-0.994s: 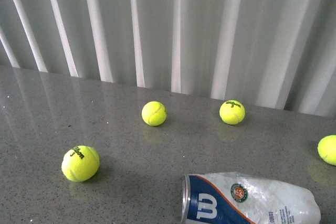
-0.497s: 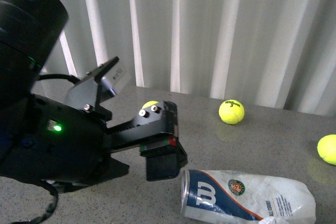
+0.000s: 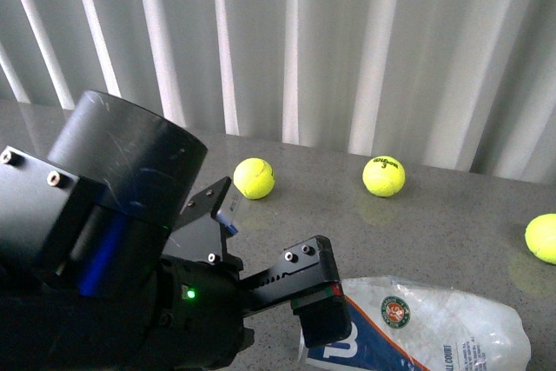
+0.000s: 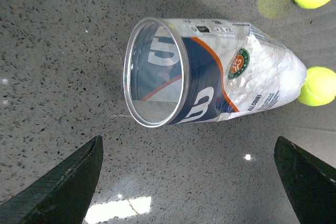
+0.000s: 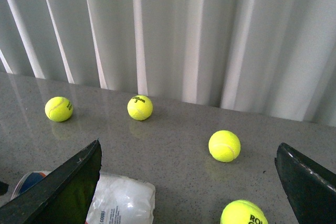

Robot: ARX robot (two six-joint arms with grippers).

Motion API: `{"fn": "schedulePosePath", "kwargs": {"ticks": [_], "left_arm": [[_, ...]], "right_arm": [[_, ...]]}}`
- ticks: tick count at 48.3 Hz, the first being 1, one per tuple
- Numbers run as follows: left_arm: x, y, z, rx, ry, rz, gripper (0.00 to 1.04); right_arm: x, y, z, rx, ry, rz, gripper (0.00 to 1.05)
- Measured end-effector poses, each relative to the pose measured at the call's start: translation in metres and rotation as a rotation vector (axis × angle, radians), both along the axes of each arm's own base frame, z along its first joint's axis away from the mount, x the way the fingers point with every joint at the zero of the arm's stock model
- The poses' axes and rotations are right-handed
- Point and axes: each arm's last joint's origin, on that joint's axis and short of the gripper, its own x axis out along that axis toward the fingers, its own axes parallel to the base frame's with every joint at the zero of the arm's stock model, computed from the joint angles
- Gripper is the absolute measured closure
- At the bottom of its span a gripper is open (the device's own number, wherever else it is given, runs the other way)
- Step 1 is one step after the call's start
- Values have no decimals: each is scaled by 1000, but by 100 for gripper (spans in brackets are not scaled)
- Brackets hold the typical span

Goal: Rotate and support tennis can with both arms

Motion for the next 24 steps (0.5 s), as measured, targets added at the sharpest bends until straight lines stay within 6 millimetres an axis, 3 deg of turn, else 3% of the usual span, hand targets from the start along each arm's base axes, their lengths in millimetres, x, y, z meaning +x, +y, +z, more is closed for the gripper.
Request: {"fn": "schedulePosePath", "kwargs": {"ticks": [24], "left_arm": [[17, -37, -17, -97, -32, 107, 7]], "right_arm": [[0, 0, 0, 0, 0, 0, 7]]}}
